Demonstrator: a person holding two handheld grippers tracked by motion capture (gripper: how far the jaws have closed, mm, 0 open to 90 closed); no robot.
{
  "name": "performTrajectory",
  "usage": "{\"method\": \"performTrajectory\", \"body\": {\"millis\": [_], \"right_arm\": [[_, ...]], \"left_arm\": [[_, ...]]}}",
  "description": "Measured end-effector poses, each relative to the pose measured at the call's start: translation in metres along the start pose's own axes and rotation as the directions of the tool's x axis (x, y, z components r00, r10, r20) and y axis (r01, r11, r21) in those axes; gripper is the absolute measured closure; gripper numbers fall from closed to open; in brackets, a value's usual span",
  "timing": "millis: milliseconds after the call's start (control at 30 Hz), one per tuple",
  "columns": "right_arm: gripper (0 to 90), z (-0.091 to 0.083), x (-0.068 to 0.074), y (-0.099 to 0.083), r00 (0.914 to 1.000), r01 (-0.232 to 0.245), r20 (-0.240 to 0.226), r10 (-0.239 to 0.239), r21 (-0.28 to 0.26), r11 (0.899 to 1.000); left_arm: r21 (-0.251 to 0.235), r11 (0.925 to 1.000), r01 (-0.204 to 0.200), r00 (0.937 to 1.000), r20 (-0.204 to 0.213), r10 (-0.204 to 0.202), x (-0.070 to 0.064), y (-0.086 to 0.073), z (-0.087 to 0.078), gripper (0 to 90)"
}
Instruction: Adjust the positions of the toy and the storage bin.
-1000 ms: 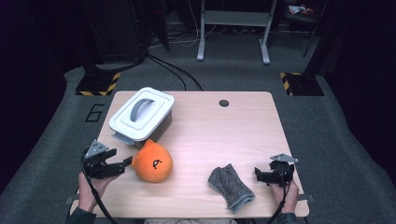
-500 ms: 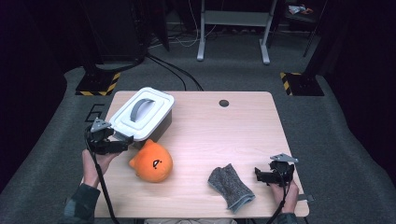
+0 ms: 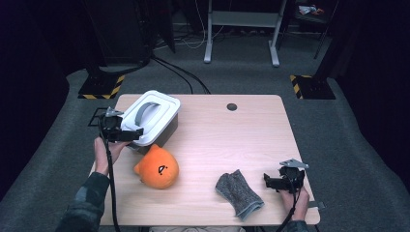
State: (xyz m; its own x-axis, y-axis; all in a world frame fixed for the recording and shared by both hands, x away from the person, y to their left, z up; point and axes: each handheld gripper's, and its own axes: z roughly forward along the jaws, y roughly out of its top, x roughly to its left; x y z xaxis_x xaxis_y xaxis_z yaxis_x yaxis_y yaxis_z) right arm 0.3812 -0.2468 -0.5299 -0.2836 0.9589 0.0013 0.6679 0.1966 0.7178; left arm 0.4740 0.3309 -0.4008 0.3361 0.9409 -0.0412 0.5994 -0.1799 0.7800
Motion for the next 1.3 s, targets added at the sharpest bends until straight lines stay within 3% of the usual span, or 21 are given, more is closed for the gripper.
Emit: {"method": "performTrajectory", "body": {"millis": [100, 233, 367, 400, 467, 533, 700, 800, 900, 1167, 1300], "right_arm": [[0.0, 0.000, 0.000, 0.000, 1.0000, 0.002, 0.000, -0.002, 0.000, 1.000], [0.0, 0.000, 0.000, 0.000, 1.0000, 0.002, -0.001, -0.002, 0.000, 1.000], [0.0, 0.000, 0.000, 0.000, 1.0000, 0.002, -0.001, -0.002, 0.000, 1.000], [0.0, 0.000, 0.000, 0.000, 1.0000, 0.002, -0.001, -0.002, 0.001, 1.000], [0.0, 0.000, 0.000, 0.000, 1.0000, 0.002, -0.001, -0.002, 0.001, 1.000], [0.0, 0.000, 0.000, 0.000, 1.0000, 0.002, -0.002, -0.002, 0.001, 1.000], [0.0, 0.000, 0.000, 0.000, 1.0000, 0.002, -0.001, -0.002, 0.000, 1.000], [0.0, 0.000, 0.000, 0.000, 1.0000, 0.002, -0.001, -0.002, 0.001, 1.000], [0.0, 0.000, 0.000, 0.000, 1.0000, 0.002, -0.001, -0.002, 0.001, 1.000], [0.0, 0.000, 0.000, 0.000, 1.0000, 0.003, -0.003, -0.003, 0.001, 1.000], [0.0, 0.000, 0.000, 0.000, 1.0000, 0.003, -0.003, -0.003, 0.001, 1.000]], "left_arm": [[-0.019, 0.9997, 0.016, 0.9999, -0.005, -0.016, 0.004, 0.004, 0.005, 21.3], [-0.042, 0.9988, 0.023, 0.9994, -0.024, -0.024, 0.009, 0.007, 0.011, 30.0], [-0.051, 0.9987, -0.005, 0.9992, -0.039, 0.003, 0.006, 0.009, 0.012, 33.3], [-0.075, 0.9971, -0.010, 0.9993, -0.036, 0.007, 0.004, 0.010, 0.011, 35.2], [-0.066, 0.9976, -0.022, 0.9991, -0.037, 0.020, 0.002, 0.011, 0.010, 37.2], [-0.055, 0.9964, -0.065, 0.9969, -0.048, 0.062, -0.003, 0.012, 0.013, 43.0], [-0.062, 0.9945, -0.085, 0.9949, -0.061, 0.081, -0.006, 0.013, 0.019, 53.8], [-0.056, 0.9904, -0.126, 0.9909, -0.053, 0.124, -0.010, 0.015, 0.021, 63.6], [-0.060, 0.9891, -0.135, 0.9895, -0.062, 0.131, -0.010, 0.015, 0.022, 64.9], [-0.090, 0.9859, -0.141, 0.9901, -0.010, 0.140, 0.004, 0.015, 0.026, 66.2], [-0.081, 0.9854, -0.149, 0.9886, 0.005, 0.150, 0.006, 0.019, 0.029, 66.4]]}}
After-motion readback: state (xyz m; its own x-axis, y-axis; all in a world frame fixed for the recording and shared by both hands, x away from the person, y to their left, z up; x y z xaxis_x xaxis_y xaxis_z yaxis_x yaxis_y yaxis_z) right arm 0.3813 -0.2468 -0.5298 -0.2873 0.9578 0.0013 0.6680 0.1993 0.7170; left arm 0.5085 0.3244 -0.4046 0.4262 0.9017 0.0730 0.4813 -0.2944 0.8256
